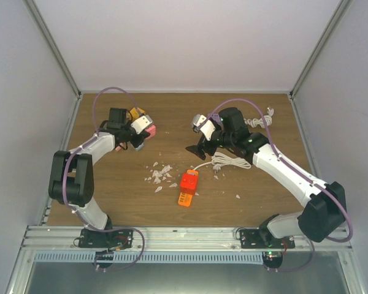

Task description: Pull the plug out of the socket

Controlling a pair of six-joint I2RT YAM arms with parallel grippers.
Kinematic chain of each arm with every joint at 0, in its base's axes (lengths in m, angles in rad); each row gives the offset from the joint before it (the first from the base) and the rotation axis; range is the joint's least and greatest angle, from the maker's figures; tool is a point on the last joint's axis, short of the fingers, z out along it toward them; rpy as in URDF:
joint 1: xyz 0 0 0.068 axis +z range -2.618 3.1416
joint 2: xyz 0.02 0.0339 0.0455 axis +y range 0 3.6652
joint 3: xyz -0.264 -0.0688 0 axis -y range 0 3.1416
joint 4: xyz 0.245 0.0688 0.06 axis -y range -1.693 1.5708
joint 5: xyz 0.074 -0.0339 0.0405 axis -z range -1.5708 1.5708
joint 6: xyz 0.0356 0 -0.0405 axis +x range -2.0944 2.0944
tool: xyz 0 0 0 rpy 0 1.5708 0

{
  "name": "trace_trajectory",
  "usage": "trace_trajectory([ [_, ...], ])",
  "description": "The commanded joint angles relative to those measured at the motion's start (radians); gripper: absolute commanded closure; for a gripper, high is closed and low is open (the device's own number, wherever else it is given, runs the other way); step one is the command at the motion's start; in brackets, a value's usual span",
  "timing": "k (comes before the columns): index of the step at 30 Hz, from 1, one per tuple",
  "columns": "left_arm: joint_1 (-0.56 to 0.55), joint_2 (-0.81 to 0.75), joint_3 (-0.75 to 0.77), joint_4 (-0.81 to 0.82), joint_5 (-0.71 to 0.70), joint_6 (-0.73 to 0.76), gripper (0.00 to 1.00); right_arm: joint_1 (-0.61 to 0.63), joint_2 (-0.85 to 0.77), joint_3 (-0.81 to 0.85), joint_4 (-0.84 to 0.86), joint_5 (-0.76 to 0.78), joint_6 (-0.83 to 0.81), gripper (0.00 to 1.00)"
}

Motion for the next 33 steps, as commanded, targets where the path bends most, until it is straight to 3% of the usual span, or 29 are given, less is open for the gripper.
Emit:
trace_trajectory([
  [1, -0.046, 0.075, 0.036, 0.162, -0.184, -0.001, 0.92, -0.018, -0.026, -0.019, 0.055, 0.043, 0.046, 0.0],
  [18, -0.19, 0.206, -0.045, 0.381, -0.587, 0.113, 0.9, -0.058, -0.054, -0.083, -0.017, -0.159, -0.076, 0.0],
  [22, -0.209, 0.231, -0.052, 0.383, -0.619, 0.12, 0.89, -0.057, -0.058, -0.085, -0.066, -0.188, -0.119, 0.0],
  [33, -0.222, 0.19, -0.045, 0.216, -0.453, 0.039, 0.49, -0.002, -0.038, -0.144, -0.117, -0.111, -0.233, 0.01],
])
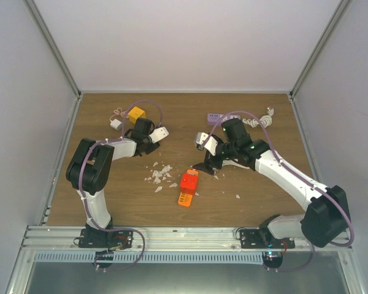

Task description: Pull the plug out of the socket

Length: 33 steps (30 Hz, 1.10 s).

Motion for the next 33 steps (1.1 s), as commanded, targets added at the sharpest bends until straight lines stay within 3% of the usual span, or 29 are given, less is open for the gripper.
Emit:
trace_trajectory([
  [1, -0.006, -0.02, 0.0, -0.072, 0.096, -0.039, 0.45, 0.044, 0.017, -0.021, -0.033, 0.034, -0.061, 0.0],
  [5, 0.0, -0.046, 0.015, -0.139, 0.169, -0.063, 0.33, 0.101, 0.05, -0.029, -0.035, 0.066, -0.068, 0.01],
  [13, 0.077, -0.187, 0.002, -0.26, 0.487, -0.134, 0.24, 0.182, 0.092, -0.058, -0.038, 0.081, -0.083, 0.0],
  [19, 0.113, -0.305, -0.066, -0.283, 0.657, -0.117, 0.24, 0.219, 0.136, -0.063, -0.037, 0.101, -0.076, 0.0],
  [33, 0.12, -0.484, -0.198, -0.311, 0.841, -0.024, 0.29, 0.236, 0.214, -0.084, -0.016, 0.126, -0.042, 0.05],
])
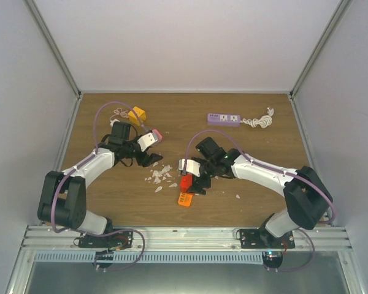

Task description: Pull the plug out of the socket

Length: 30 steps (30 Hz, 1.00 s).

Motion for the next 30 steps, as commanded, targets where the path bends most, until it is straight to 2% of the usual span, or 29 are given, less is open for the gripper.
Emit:
trace_trajectory([
  [1, 0.004, -0.072, -0.024, -0.018, 0.107, 0.049, 0.3, 0.013, 0.02, -0.015, 0.014, 0.013, 0.016, 0.06],
  [5, 0.004, -0.114, -0.029, -0.08, 0.146, 0.096, 0.31, 0.012, 0.031, -0.015, 0.034, 0.027, 0.033, 0.18],
  [10, 0.003, -0.192, -0.034, -0.234, 0.146, 0.244, 0.33, 0.007, 0.056, 0.004, 0.042, 0.032, 0.058, 0.35],
  [15, -0.038, -0.274, -0.067, -0.359, 0.11, 0.402, 0.33, -0.025, 0.077, 0.016, 0.055, 0.022, 0.065, 0.45],
  [20, -0.204, -0.316, -0.11, -0.366, 0.012, 0.435, 0.33, -0.064, 0.079, 0.028, 0.059, -0.005, 0.057, 0.54],
  [25, -0.426, -0.346, -0.155, -0.251, -0.148, 0.377, 0.32, -0.091, 0.074, 0.019, 0.056, -0.055, 0.057, 0.57],
  [30, -0.619, -0.27, -0.157, -0.179, -0.271, 0.312, 0.33, -0.093, 0.085, 0.027, 0.06, -0.054, 0.057, 0.58],
])
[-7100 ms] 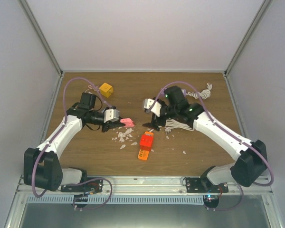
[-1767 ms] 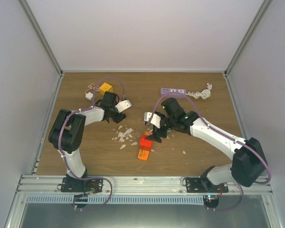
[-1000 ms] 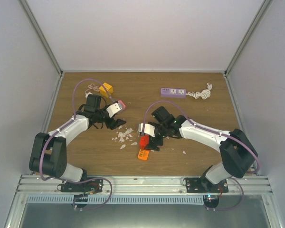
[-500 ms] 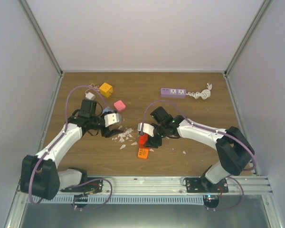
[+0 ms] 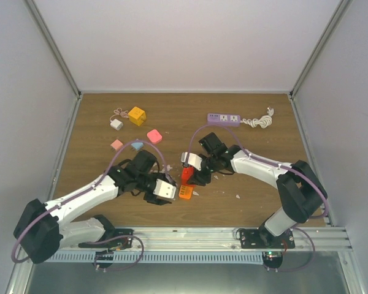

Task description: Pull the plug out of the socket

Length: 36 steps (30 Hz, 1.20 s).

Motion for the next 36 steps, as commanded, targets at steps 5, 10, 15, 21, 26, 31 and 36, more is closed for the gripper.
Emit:
trace_trajectory([
  [5, -0.217, 0.145, -0.017, 0.188, -0.237, -0.108, 0.33, -0.009, 0.024, 0.019, 0.012, -0.003, 0.003, 0.59],
  [10, -0.23, 0.23, -0.021, 0.295, -0.322, -0.146, 0.32, -0.01, 0.024, 0.019, 0.009, -0.011, 0.003, 0.61],
  [15, -0.234, 0.304, -0.026, 0.356, -0.373, -0.165, 0.35, -0.009, 0.018, 0.019, 0.002, -0.021, 0.001, 0.63],
  [21, -0.233, 0.382, -0.035, 0.382, -0.43, -0.163, 0.47, -0.008, 0.006, 0.023, -0.009, -0.032, -0.002, 0.66],
  [26, -0.233, 0.412, -0.032, 0.328, -0.414, -0.149, 0.61, -0.008, -0.021, 0.032, -0.024, -0.066, -0.005, 0.68],
  [31, -0.233, 0.425, -0.022, 0.28, -0.393, -0.15, 0.67, -0.009, -0.031, 0.045, -0.037, -0.086, -0.003, 0.72],
  [36, -0.233, 0.442, -0.033, 0.253, -0.375, -0.148, 0.68, -0.013, -0.038, 0.062, -0.048, -0.114, -0.006, 0.75],
])
